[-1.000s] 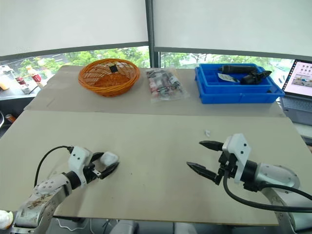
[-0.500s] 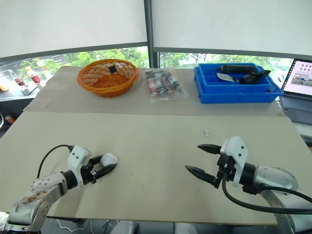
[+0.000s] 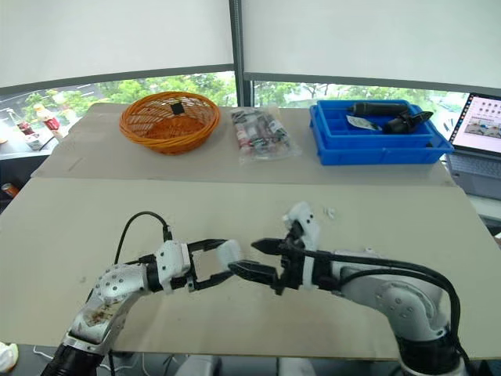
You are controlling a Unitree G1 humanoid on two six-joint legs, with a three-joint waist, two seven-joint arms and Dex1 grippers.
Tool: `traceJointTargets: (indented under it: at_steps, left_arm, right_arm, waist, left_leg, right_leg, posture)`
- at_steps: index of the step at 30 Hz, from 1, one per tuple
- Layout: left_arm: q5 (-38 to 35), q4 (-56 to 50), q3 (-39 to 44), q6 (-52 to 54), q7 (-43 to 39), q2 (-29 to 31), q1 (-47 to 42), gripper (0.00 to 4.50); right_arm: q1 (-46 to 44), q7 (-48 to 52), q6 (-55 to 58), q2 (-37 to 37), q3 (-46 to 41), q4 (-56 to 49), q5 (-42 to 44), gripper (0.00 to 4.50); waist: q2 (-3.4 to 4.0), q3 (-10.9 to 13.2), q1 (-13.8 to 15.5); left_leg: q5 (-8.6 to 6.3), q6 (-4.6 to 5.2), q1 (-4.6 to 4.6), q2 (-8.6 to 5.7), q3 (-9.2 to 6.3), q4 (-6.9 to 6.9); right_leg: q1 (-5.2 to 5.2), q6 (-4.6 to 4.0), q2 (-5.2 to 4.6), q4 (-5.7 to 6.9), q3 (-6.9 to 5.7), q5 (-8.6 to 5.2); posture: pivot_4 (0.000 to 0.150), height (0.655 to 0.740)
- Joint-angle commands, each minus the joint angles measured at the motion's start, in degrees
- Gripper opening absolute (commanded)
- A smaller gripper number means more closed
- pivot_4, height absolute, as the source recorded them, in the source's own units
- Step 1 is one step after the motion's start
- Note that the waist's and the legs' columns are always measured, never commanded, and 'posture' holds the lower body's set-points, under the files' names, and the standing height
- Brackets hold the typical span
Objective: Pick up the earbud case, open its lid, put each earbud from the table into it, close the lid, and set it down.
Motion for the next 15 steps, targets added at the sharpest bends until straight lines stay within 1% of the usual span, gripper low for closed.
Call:
traceJointTargets:
  at_steps: [1,6,15]
  left_arm:
    - [-0.29,-0.73,0.08,-3.14,0.14,-0.52,-1.46,2.57]
    - [-0.07,-1.00,-0.24,-3.33,0.56,-0.69,-2.22,2.57]
    - [0.51,-2.12,-0.89,-3.88,0.74,-0.82,-2.94,2.57]
  right_arm:
    - [-0.72,-3.16,1.43,1.04,0.24,0.71,4.76,4.50]
    - [-1.43,-5.54,2.53,1.65,1.19,3.07,9.25,4.50]
    - [-2.56,-8.23,1.90,2.37,2.27,6.43,12.25,4.50]
  waist:
    - [0.00,0.00,0.06]
    - [0.00,0.00,-0.18]
    - [0.01,0.00,-0.82]
  left_leg:
    - [0.00,0.00,-0.01,0.00,-0.01,0.00]
    - [0.00,0.01,0.00,0.00,-0.01,0.01]
    - [0.00,0.01,-0.02,0.00,-0.01,0.01]
  right_leg:
    - [-0.01,0.00,0.00,0.01,0.00,0.00]
    - [-0.02,0.01,0.01,0.05,0.00,0.00]
    - [-0.05,0.01,0.01,0.06,0.00,0.00]
  posture:
    - [0.150,0.7054]
    - [0.150,0.7054]
    - [0.150,0.7054]
